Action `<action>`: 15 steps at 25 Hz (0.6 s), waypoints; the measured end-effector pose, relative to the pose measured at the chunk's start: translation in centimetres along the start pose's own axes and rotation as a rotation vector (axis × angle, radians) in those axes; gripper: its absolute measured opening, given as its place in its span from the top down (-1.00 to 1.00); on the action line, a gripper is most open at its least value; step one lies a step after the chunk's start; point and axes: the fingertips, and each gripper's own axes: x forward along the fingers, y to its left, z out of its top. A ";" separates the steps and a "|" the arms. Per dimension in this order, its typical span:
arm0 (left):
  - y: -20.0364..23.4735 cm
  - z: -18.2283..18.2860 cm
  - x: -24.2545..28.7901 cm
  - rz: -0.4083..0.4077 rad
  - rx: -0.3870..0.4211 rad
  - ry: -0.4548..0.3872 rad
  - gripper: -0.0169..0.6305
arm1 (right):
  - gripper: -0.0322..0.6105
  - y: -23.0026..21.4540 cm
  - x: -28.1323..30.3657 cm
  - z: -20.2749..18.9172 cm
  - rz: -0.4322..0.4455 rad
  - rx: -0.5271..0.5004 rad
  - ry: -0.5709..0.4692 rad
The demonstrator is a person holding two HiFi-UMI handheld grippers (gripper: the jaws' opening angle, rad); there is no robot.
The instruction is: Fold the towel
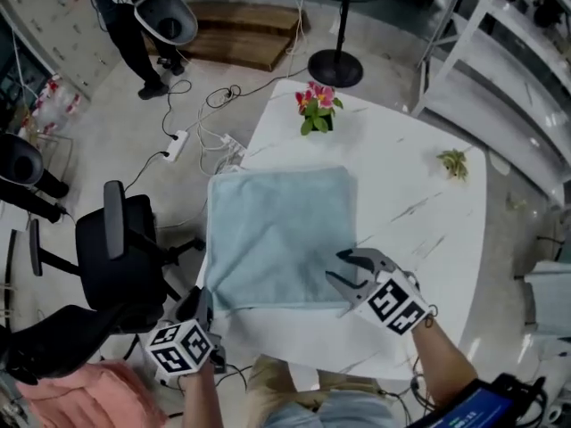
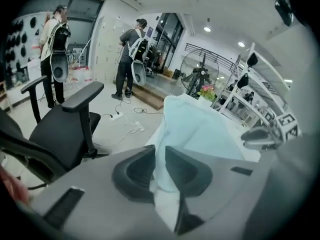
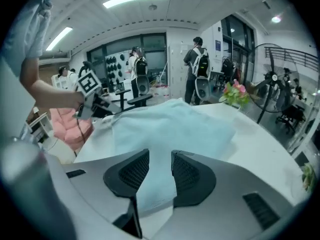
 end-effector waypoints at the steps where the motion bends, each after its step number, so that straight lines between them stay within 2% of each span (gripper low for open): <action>1: 0.0 0.3 0.0 0.007 0.016 -0.009 0.74 | 0.41 -1.9 0.2 1.2 -0.041 0.016 -0.021; 3: -0.1 0.5 -0.1 0.000 0.034 -0.017 0.76 | 0.41 -5.5 0.8 2.8 -0.112 0.045 -0.039; 5: -0.6 0.4 0.2 -0.038 0.043 -0.009 0.72 | 0.41 -7.1 1.8 3.3 -0.136 0.032 -0.020; 6: -0.9 0.3 0.5 -0.068 0.041 0.000 0.59 | 0.41 -7.2 2.3 3.4 -0.134 0.008 -0.003; 8: -1.3 0.3 1.0 -0.135 0.021 0.013 0.03 | 0.41 -6.6 3.3 3.3 -0.118 -0.034 0.025; 10: -1.0 0.3 1.0 -0.177 -0.009 0.008 -0.21 | 0.41 -6.2 4.0 3.0 -0.118 -0.043 0.032; 12: 0.0 0.4 0.4 -0.172 -0.030 -0.010 -0.41 | 0.41 -6.5 4.1 2.8 -0.140 -0.030 0.029; 15: 2.0 0.9 -1.4 -0.085 -0.015 -0.040 -0.45 | 0.45 -6.0 3.3 2.6 -0.126 -0.041 0.037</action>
